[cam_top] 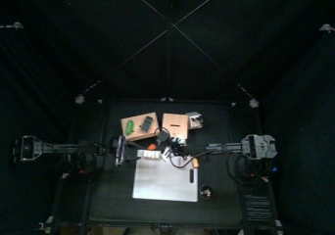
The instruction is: Grab white sushi roll
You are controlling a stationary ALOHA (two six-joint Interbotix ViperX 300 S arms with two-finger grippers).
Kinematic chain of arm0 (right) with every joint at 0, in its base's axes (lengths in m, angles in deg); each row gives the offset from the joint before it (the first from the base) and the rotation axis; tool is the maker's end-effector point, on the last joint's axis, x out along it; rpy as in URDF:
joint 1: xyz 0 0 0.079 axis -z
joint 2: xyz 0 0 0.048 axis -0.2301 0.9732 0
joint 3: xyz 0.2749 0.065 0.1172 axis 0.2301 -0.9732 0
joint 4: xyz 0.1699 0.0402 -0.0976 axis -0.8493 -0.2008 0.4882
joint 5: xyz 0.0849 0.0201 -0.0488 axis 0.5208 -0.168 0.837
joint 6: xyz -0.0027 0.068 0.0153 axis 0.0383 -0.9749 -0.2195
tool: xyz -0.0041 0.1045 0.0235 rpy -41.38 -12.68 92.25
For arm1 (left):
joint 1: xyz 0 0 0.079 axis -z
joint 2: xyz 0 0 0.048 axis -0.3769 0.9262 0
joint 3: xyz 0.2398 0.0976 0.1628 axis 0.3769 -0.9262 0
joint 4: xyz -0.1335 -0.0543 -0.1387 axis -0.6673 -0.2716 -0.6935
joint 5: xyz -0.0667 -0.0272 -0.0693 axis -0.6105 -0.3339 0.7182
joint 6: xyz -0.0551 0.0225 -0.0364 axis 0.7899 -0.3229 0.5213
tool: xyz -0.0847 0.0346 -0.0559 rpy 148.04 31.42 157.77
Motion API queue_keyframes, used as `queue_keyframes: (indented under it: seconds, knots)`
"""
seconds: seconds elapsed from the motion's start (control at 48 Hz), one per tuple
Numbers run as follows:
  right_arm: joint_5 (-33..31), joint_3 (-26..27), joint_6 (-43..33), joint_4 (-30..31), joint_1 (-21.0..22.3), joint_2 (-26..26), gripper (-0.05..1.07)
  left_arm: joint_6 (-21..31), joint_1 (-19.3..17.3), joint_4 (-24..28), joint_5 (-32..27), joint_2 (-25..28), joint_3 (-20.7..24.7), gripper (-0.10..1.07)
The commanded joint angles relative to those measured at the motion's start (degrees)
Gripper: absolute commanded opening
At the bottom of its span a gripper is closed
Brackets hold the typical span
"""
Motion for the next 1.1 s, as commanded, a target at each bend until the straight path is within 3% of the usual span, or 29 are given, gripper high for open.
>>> queue_keyframes:
  seconds: [0.0, 0.125, 0.312, 0.688, 0.854, 1.083]
  knots:
    - [1.7, 1.5, 2.6, -0.4, 0.7, -1.1, 0.93, 0.1, -0.2, -0.1, 0.2, -0.1, 0.6, 0.91]
    - [4.7, 4.5, 15.4, -4.5, 0.9, 3.3, 0.94, 0.1, -0.2, -0.1, 0.2, -0.1, 0.5, 0.91]
    - [5.1, 9.1, 24.3, -9.6, 1.6, 8.9, 0.99, 0.1, -0.2, -0.1, 0.2, 0.0, 0.4, 0.91]
    - [5.4, 10.0, 24.6, -9.7, 1.7, 15.5, 1.03, 0.1, -0.2, 0.1, 0.2, -0.1, 0.4, 0.91]
    - [4.9, 10.0, 24.4, -9.2, 1.8, 13.9, 1.02, 0.2, -0.2, 0.8, -0.1, -4.6, -1.9, 0.91]
    - [4.9, 10.9, 24.3, -8.2, 1.5, 12.5, 1.03, 0.0, -0.5, -1.3, -6.8, -6.3, -3.0, 0.91]
